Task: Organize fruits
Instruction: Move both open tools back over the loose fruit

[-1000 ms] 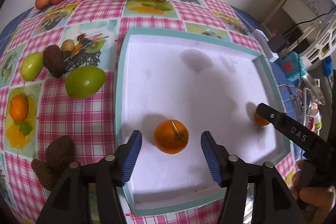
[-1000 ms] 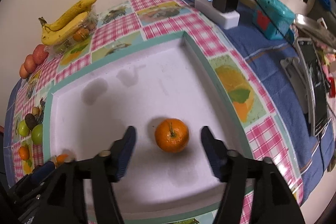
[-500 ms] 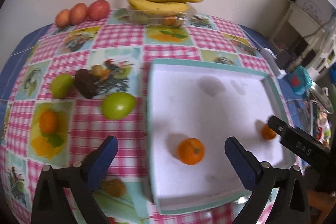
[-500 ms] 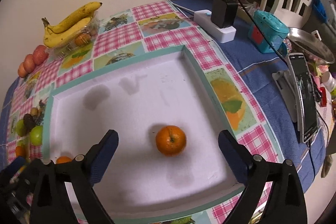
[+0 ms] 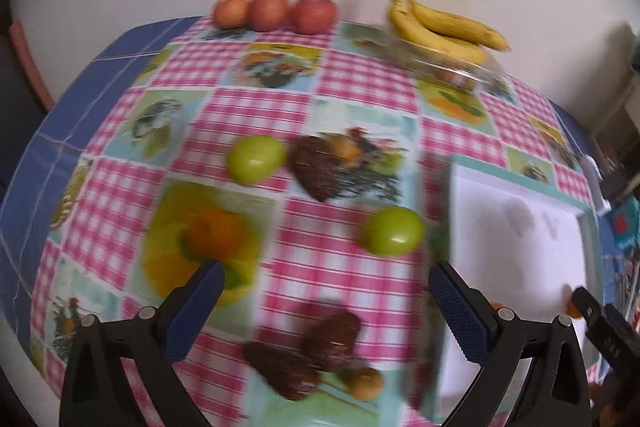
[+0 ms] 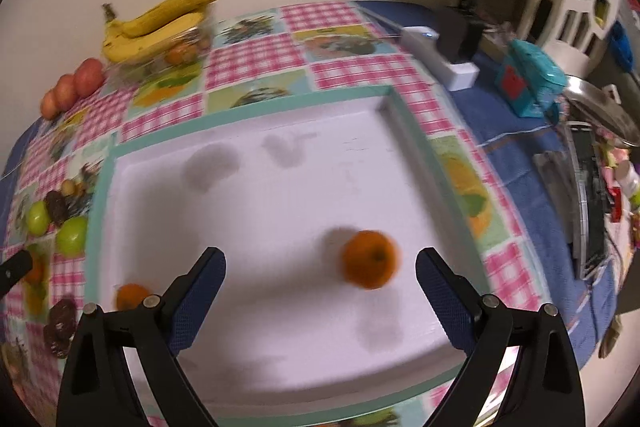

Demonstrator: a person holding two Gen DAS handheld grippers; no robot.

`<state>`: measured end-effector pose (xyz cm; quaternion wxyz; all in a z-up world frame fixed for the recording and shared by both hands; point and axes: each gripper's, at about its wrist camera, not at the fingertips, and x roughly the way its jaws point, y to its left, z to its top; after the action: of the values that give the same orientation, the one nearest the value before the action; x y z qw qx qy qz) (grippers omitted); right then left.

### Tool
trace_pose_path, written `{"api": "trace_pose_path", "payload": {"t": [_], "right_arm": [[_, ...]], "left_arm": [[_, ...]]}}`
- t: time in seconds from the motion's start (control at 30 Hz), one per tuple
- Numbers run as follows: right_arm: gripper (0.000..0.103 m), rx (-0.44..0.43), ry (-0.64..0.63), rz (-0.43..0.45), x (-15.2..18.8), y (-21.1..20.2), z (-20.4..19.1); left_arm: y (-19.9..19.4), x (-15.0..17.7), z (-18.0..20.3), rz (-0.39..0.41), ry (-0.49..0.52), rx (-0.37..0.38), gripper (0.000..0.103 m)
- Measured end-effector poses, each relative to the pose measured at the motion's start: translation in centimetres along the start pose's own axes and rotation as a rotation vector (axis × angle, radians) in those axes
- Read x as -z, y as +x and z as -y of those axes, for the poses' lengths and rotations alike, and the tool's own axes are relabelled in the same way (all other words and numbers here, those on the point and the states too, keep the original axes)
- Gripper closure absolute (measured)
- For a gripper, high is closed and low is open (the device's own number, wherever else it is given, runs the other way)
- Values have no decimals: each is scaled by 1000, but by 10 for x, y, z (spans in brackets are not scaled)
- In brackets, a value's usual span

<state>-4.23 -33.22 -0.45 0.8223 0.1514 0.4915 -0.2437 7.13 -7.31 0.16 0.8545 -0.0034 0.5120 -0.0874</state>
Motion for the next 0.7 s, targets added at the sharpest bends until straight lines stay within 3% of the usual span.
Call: {"api": "trace_pose_path", "payload": {"t": [0.23,0.7], "right_arm": [[7,-115,-50,-8,4,-4,-50],[7,-323,-178,20,20,-29,-149]], "left_arm": [[-9,-12,-58,40,-79,-136,0],[-23,-16,-137,82,-226,-143,0]]}}
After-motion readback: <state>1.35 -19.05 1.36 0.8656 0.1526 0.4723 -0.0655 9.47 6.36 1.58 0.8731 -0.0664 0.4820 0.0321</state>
